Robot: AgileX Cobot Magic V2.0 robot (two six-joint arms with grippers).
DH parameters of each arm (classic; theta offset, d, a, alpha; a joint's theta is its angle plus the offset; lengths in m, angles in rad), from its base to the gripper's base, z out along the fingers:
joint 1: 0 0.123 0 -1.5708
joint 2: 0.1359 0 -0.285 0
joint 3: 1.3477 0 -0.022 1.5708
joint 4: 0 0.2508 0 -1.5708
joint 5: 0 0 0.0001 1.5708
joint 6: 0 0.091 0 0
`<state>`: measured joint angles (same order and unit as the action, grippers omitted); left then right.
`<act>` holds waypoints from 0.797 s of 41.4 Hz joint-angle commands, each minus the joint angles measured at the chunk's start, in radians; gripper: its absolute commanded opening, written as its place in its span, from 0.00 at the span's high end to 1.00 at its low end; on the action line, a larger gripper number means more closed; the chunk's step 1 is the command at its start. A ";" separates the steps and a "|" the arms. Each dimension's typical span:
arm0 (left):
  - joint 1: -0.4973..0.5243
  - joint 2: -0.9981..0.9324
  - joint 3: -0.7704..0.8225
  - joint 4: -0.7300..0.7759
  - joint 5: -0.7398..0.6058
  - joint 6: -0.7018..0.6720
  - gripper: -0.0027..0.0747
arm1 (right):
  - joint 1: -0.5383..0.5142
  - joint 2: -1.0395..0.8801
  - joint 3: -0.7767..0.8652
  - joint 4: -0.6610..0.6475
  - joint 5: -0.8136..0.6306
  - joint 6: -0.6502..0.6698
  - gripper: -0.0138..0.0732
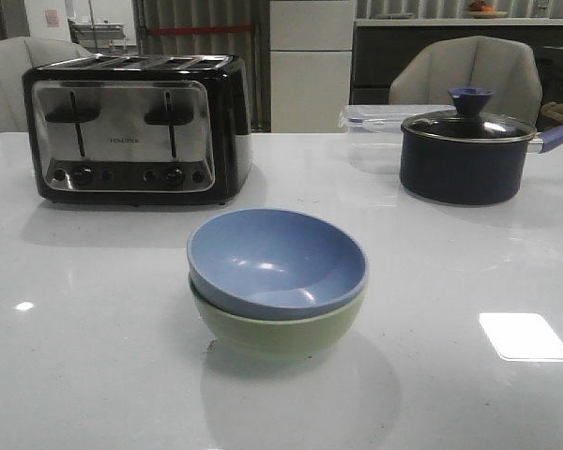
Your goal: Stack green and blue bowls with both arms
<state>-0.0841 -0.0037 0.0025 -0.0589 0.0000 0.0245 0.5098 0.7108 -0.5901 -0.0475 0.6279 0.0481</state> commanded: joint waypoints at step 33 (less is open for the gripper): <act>0.003 -0.021 0.007 -0.005 -0.088 -0.003 0.85 | -0.500 -0.719 0.607 -0.008 -0.640 -0.106 0.77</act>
<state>-0.0841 -0.0037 0.0025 -0.0589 0.0000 0.0245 0.0157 0.0092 -0.0011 -0.0570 0.1530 -0.0443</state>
